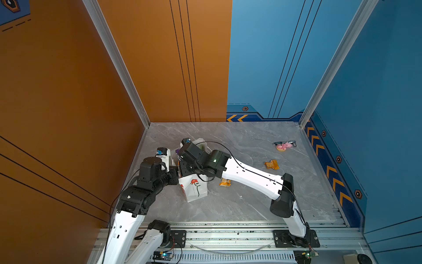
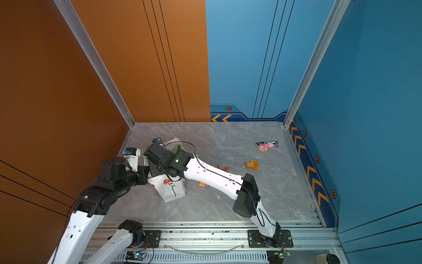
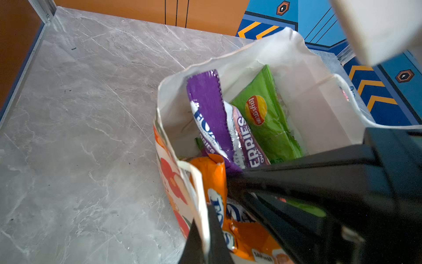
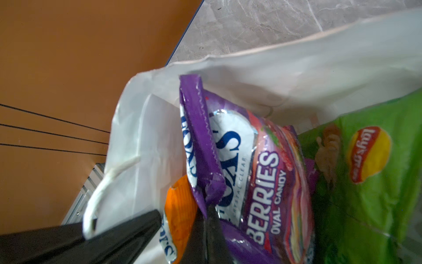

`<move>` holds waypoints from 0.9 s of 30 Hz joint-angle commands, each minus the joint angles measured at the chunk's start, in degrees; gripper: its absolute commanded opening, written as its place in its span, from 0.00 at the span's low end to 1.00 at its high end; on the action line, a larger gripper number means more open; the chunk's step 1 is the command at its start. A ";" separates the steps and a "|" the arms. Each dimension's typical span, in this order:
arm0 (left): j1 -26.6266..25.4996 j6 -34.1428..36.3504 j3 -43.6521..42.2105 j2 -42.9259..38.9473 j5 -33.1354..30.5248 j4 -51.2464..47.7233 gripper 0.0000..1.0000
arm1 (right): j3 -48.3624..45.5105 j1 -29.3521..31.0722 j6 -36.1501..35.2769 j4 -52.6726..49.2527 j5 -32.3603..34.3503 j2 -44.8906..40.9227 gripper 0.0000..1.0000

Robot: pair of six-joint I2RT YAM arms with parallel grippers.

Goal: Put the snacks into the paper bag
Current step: 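Lower the purple bag into the paper bag and open the right gripper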

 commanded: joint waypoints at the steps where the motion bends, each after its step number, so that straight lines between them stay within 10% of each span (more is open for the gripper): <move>1: 0.15 1.01 0.50 -1.59 -1.84 6.96 0.00 | 1.07 0.98 0.54 -2.54 -1.44 -3.63 0.00; 17: 0.23 1.03 0.50 -1.69 -1.84 7.05 0.00 | 3.65 -1.33 -2.07 -5.67 -6.29 2.30 0.00; 27: 0.27 1.02 0.50 -1.56 -1.62 7.13 0.00 | 6.57 -1.38 -4.68 -4.66 -7.62 1.02 0.24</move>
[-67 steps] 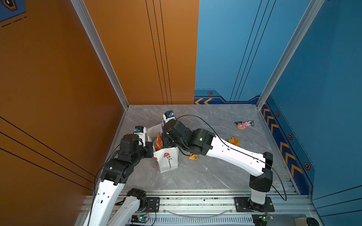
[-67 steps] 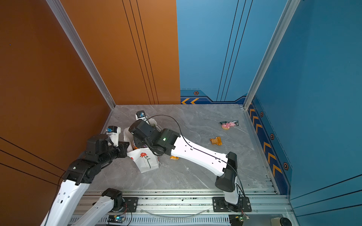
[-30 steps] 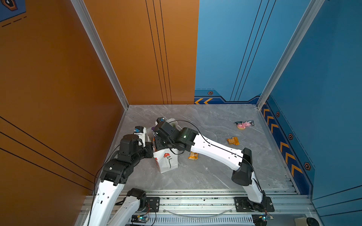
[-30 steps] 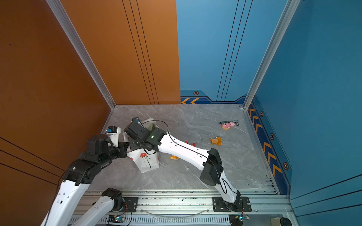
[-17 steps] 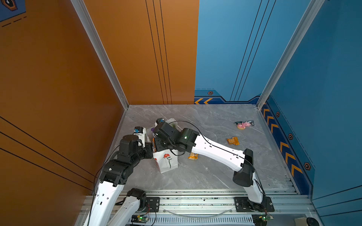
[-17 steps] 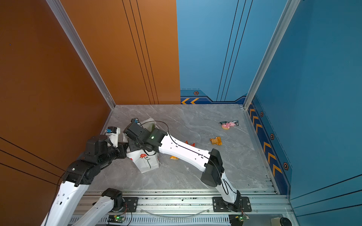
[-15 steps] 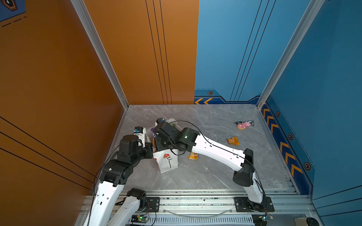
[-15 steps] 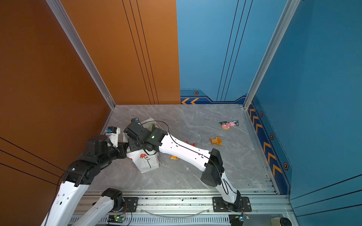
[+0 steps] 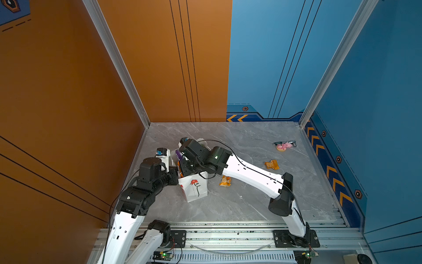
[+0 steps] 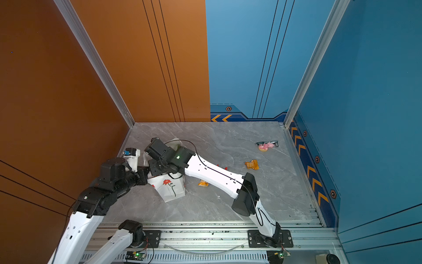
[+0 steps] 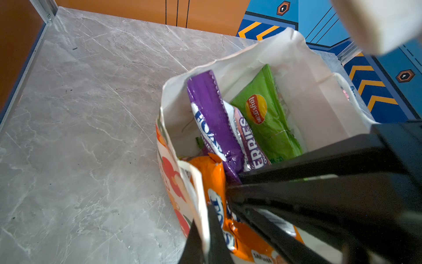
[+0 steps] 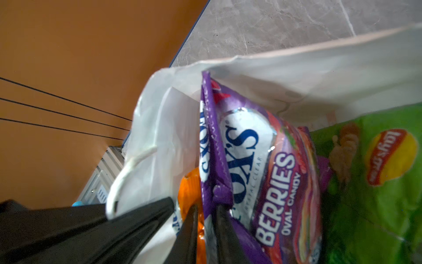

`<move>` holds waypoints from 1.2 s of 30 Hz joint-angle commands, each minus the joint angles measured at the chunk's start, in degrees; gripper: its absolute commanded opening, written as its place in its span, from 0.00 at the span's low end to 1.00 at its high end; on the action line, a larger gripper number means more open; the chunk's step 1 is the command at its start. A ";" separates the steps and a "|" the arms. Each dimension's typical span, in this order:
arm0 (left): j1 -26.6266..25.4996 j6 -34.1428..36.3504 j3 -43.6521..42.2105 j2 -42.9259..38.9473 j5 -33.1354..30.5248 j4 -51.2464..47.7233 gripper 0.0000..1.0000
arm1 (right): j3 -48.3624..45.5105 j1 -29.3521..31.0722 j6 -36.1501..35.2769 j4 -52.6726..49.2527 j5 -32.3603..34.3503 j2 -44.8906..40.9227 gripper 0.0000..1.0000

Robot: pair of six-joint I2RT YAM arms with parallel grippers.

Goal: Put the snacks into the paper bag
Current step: 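Lower the purple bag into the paper bag and open the right gripper, then lift the right gripper out of the paper bag and move toward the orange wrapper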

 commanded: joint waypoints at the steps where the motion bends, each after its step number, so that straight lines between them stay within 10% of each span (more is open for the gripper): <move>1: 0.32 1.03 0.52 -1.23 -1.67 7.24 0.00 | 2.24 0.07 -1.82 -1.26 -0.64 -0.39 0.26; 23: 0.24 1.12 0.34 -1.47 -2.04 7.29 0.00 | -1.87 0.34 -6.37 -2.32 10.01 -13.54 0.45; 36: 0.19 1.20 0.34 -1.37 -2.13 7.30 0.00 | -27.42 -3.19 -6.08 12.31 17.63 -34.43 0.47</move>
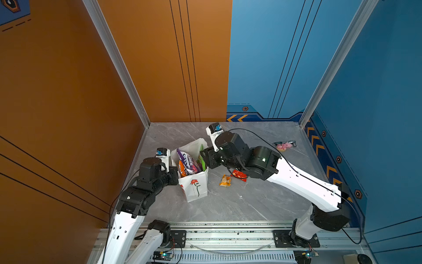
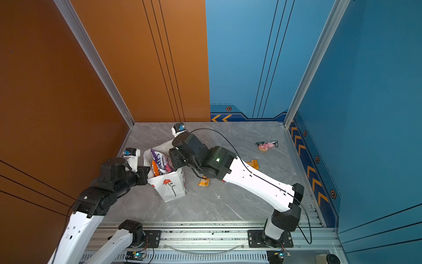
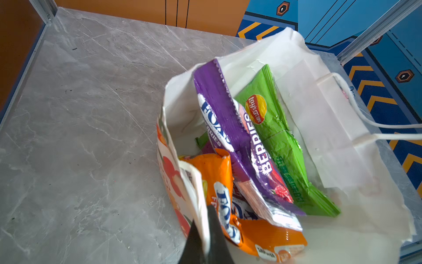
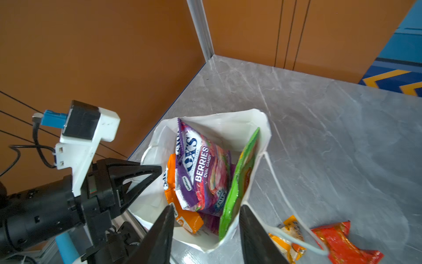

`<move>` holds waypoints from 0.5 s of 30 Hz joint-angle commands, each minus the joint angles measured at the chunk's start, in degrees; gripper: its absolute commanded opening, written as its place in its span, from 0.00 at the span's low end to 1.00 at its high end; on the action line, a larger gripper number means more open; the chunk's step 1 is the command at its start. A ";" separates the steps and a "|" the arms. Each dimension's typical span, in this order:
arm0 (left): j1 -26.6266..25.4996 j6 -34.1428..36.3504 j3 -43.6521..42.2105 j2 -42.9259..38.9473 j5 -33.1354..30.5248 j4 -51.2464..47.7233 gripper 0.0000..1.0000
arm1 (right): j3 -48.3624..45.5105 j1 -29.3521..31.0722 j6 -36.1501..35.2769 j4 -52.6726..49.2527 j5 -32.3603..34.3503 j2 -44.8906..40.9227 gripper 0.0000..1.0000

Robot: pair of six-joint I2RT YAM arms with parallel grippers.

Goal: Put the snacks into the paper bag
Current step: 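Lift the right gripper out of the paper bag and move toward the orange wrapper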

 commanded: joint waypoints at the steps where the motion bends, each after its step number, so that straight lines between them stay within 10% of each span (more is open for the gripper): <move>1: 0.21 1.20 0.34 -1.39 -2.07 7.22 0.00 | -3.74 -1.79 0.83 4.45 4.25 -5.23 0.47; 15: 0.23 1.11 0.46 -1.30 -2.04 7.23 0.00 | -24.35 -13.62 10.27 8.70 2.67 -19.78 0.54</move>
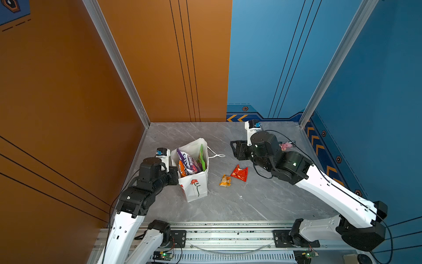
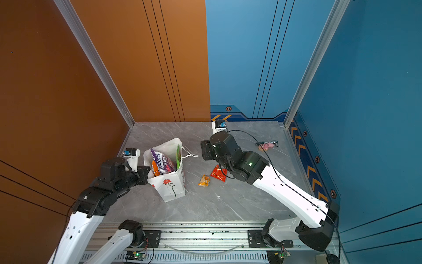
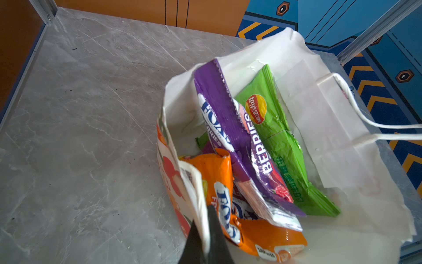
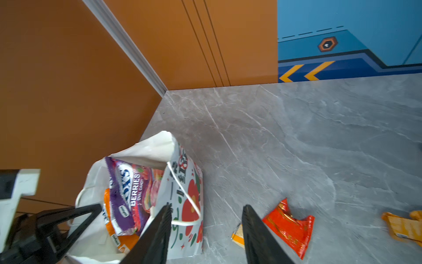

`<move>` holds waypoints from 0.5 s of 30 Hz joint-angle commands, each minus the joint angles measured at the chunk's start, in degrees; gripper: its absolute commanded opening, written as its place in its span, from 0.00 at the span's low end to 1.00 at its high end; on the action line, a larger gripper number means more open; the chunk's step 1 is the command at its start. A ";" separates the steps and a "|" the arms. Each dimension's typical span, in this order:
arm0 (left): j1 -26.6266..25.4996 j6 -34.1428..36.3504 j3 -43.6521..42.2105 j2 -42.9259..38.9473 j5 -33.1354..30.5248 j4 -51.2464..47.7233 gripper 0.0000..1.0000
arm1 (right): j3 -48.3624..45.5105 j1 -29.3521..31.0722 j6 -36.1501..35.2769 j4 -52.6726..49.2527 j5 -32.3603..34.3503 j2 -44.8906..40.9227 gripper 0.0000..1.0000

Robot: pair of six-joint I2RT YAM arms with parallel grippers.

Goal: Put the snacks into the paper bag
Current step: 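Lift the right gripper out of the paper bag and move toward the orange wrapper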

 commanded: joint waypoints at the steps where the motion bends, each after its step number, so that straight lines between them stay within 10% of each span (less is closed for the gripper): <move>1: 0.23 1.14 0.44 -1.31 -2.02 7.22 0.00 | -3.31 -2.03 3.45 1.09 -0.11 -3.02 0.55; 15: 0.15 1.11 0.34 -1.09 -1.86 7.22 0.00 | -15.79 -6.92 6.80 -1.27 1.59 -9.84 0.62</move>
